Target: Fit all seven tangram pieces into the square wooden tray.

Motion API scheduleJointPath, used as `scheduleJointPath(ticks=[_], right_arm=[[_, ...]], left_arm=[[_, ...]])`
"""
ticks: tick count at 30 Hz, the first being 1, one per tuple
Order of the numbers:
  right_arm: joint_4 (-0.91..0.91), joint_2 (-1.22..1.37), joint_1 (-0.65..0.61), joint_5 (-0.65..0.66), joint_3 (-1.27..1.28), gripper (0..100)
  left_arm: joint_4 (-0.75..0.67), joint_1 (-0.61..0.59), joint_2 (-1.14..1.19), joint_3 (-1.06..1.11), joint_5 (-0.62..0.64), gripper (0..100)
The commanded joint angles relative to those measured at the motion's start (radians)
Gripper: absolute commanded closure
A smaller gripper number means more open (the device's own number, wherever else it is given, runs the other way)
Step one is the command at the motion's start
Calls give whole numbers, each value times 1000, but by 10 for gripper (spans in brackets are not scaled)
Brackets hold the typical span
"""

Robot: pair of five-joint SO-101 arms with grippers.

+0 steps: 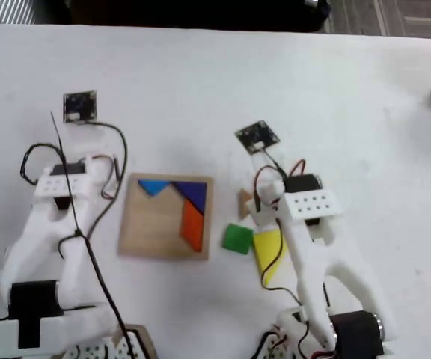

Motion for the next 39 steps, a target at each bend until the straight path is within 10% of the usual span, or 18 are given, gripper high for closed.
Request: scheduleJointPath(ticks=[1,39], right_arm=[[-21,-38,-5,12,-2,822],[-62,325,-30,296,-147,683]], left_arm=[[-31,-13,-47,-12,-11,977],[-23,-7,-45,-5,-12,976]])
